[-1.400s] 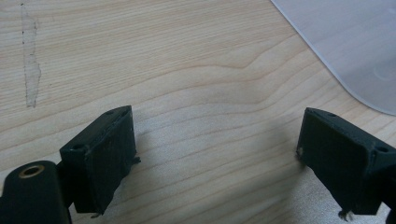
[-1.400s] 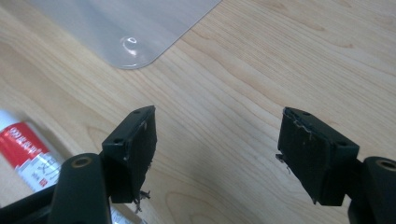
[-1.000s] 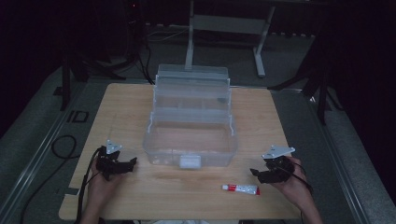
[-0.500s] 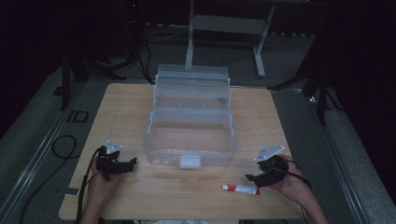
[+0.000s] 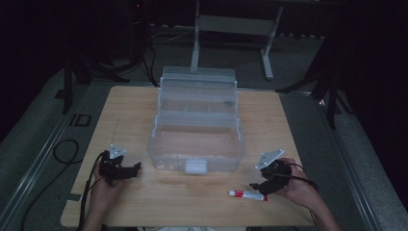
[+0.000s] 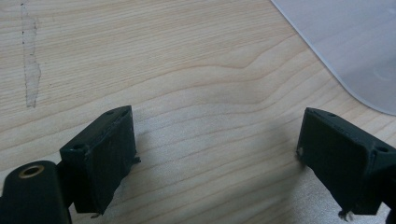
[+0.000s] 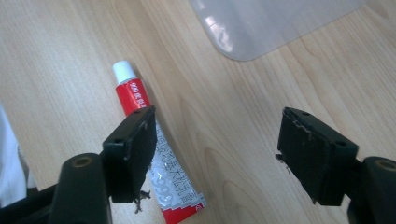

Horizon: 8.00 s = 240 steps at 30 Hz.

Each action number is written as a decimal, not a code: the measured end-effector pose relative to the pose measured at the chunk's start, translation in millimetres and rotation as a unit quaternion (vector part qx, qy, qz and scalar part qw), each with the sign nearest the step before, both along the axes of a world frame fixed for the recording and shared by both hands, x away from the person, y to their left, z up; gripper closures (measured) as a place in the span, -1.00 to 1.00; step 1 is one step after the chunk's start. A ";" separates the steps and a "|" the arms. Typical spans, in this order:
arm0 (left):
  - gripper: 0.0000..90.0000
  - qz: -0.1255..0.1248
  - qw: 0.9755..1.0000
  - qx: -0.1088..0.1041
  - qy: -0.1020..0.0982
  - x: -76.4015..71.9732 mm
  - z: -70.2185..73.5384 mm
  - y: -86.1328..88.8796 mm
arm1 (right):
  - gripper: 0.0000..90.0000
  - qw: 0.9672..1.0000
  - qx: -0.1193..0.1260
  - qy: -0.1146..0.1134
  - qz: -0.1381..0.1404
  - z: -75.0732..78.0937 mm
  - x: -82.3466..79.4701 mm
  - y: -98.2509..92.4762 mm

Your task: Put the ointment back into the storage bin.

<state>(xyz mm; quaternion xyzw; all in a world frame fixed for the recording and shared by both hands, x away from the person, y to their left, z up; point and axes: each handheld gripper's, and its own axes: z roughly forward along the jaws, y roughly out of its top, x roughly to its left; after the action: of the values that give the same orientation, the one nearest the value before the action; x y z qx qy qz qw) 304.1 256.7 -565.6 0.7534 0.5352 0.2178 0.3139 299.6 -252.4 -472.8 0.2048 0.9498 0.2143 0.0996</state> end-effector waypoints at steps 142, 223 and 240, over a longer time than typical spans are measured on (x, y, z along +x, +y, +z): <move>-0.73 0.000 1.000 0.000 0.000 0.0 0.0 0.0 | 0.56 0.951 -0.225 0.100 0.185 -39.9 -1.6 79.3; -0.73 0.000 1.000 0.000 0.000 0.0 0.0 -0.1 | 0.56 0.959 -0.210 0.052 0.181 67.7 19.2 65.3; -0.73 0.000 1.000 0.000 0.000 0.0 0.0 0.0 | 0.56 0.959 -0.211 0.048 0.185 81.7 25.2 69.5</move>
<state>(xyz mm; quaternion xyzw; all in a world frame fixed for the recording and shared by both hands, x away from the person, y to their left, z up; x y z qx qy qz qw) 304.1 256.7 -565.6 0.7531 0.5354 0.2179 0.3141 324.8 -183.0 -391.1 0.0101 0.9984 0.0140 0.0535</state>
